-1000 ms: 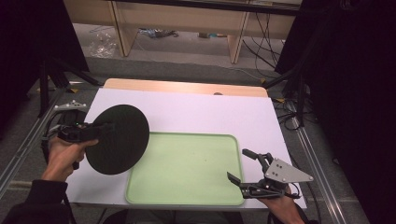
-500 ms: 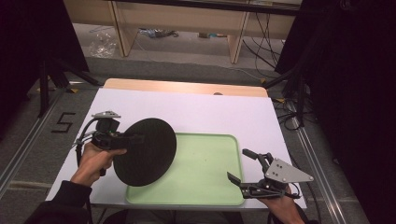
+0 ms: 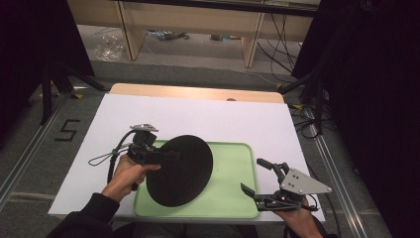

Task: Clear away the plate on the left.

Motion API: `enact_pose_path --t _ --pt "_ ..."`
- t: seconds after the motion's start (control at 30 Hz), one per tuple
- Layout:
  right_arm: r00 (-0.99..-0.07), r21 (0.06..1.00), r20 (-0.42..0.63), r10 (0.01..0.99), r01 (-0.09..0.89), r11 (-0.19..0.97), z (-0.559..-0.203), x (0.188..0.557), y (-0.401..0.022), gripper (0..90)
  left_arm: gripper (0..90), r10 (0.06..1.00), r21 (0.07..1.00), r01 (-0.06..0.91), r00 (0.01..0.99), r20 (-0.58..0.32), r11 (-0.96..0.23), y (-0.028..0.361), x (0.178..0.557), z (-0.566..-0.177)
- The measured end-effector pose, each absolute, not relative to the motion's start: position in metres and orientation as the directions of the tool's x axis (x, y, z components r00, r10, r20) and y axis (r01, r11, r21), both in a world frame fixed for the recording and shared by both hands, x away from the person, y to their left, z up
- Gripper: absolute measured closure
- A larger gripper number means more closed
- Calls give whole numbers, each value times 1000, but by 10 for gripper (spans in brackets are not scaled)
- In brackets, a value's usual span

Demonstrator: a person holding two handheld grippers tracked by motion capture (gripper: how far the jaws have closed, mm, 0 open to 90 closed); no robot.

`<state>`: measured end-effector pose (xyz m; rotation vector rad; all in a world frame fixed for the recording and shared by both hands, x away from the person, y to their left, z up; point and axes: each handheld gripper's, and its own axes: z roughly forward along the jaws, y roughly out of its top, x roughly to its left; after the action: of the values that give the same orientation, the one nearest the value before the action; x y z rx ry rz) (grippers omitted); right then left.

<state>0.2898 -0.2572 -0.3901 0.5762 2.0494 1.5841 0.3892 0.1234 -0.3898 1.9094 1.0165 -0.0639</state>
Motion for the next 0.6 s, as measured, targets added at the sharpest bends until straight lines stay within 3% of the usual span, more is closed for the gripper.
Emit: enact_pose_path --t 0.6 --pt "-799 971 -118 590 31 235 -391 291 -257 162 773 614 675 712 624 -483 -193 96 397 -411"
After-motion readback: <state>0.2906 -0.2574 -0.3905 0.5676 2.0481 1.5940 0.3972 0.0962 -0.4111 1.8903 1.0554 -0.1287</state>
